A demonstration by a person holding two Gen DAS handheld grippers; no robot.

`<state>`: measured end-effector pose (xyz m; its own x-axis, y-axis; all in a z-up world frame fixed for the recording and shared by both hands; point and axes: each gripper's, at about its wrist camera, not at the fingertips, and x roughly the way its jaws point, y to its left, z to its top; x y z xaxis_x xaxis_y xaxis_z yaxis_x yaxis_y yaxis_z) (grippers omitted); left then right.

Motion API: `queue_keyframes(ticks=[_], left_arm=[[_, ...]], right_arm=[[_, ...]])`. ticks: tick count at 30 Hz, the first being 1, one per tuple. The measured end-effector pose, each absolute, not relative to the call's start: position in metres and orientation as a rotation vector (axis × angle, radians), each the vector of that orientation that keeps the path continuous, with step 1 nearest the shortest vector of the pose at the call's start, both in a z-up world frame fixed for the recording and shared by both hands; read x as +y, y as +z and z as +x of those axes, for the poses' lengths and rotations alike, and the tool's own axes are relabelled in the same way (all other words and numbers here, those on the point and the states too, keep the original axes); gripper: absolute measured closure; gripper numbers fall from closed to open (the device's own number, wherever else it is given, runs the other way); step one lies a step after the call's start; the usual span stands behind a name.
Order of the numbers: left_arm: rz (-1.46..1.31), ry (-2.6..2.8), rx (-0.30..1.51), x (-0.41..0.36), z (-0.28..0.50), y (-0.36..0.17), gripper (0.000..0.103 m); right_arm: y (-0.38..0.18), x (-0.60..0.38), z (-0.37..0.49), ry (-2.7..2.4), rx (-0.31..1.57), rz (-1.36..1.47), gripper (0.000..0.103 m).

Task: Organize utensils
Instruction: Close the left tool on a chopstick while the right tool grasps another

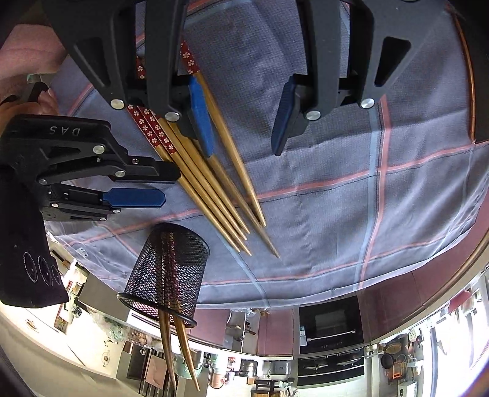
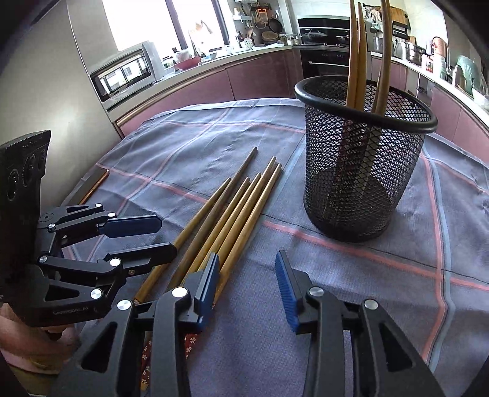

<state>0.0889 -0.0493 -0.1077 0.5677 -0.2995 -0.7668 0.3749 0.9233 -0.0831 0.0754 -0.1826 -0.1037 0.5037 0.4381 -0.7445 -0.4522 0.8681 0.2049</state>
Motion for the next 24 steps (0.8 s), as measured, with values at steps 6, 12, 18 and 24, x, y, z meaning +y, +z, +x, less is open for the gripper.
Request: queue_keyframes(ticks=[6, 12, 18, 24], left_arm=[[0.094, -0.389, 0.89, -0.049, 0.09, -0.111, 0.071], [0.087, -0.367, 0.906, -0.046, 0.093, -0.111, 0.081], [0.095, -0.359, 0.904, -0.047, 0.096, -0.112, 0.081], [0.096, -0.347, 0.908, -0.048, 0.102, -0.113, 0.082]], right_arm=[[-0.104, -0.182, 0.077, 0.526, 0.897, -0.042, 0.069], [-0.103, -0.183, 0.077, 0.502, 0.909, -0.075, 0.08], [-0.104, -0.182, 0.081, 0.487, 0.909, -0.075, 0.08], [-0.105, -0.175, 0.089, 0.479, 0.9, -0.076, 0.08]])
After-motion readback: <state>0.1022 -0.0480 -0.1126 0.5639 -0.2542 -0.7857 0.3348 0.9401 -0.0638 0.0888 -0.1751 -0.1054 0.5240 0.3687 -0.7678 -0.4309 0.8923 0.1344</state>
